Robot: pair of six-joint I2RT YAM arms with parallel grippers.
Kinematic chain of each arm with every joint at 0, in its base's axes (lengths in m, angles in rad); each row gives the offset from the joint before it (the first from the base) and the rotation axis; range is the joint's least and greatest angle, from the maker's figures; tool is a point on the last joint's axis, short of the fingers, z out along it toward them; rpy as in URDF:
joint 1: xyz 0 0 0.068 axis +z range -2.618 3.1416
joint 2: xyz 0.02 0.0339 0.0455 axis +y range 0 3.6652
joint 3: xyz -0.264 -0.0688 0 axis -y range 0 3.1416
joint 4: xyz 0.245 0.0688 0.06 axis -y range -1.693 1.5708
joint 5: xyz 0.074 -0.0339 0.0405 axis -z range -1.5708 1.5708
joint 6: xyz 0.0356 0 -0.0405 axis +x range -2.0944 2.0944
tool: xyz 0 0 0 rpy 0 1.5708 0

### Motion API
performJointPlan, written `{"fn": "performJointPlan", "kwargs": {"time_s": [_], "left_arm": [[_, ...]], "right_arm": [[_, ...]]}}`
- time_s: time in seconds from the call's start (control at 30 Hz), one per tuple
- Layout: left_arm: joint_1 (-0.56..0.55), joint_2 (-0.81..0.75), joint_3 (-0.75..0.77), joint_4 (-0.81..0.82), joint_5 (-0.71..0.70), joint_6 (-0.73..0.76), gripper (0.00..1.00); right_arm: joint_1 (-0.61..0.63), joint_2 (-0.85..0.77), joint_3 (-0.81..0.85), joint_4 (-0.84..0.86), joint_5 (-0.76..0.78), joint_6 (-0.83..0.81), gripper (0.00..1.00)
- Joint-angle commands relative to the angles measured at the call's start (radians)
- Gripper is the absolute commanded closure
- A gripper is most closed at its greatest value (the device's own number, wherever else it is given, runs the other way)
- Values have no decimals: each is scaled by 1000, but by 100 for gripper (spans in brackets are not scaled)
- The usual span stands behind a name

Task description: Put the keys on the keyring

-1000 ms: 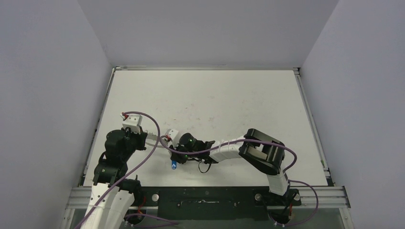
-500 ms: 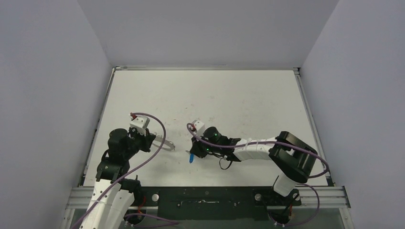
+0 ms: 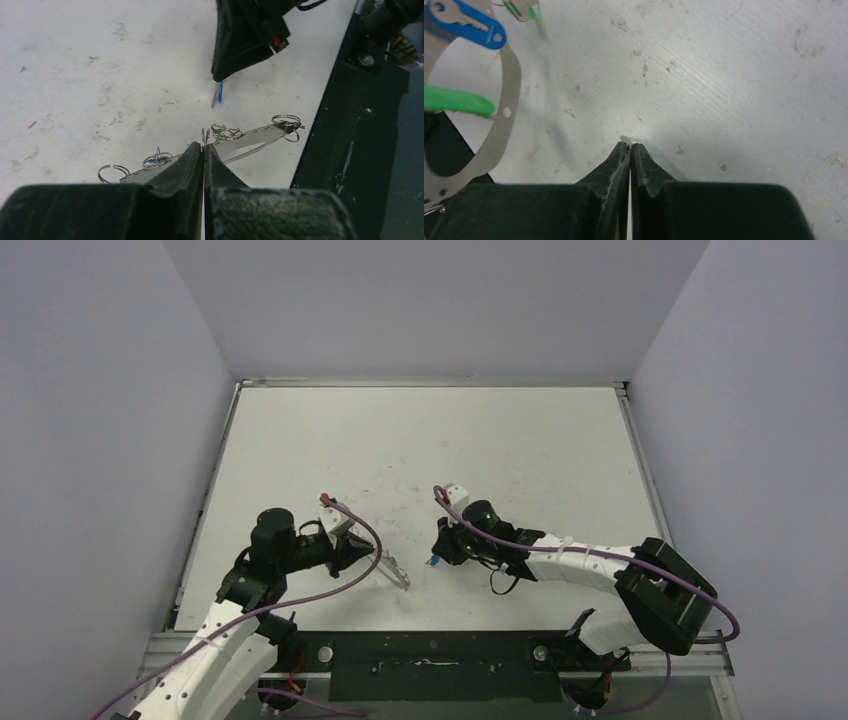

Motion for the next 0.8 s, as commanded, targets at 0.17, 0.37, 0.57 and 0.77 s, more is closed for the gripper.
{"fn": "performJointPlan", "kwargs": {"time_s": [0.17, 0.37, 0.57, 0.77], "left_arm": [[-162, 62, 40, 9, 18, 112, 100], [-191, 77, 48, -3, 17, 132, 100], [-227, 84, 54, -16, 1, 150, 100], [-232, 83, 53, -16, -3, 150, 100]], "right_arm": [[-42, 29, -44, -43, 99, 77, 96], [-50, -9, -49, -56, 118, 101, 75], [-72, -67, -39, -115, 136, 109, 51], [-82, -45, -29, -121, 62, 85, 51]]}}
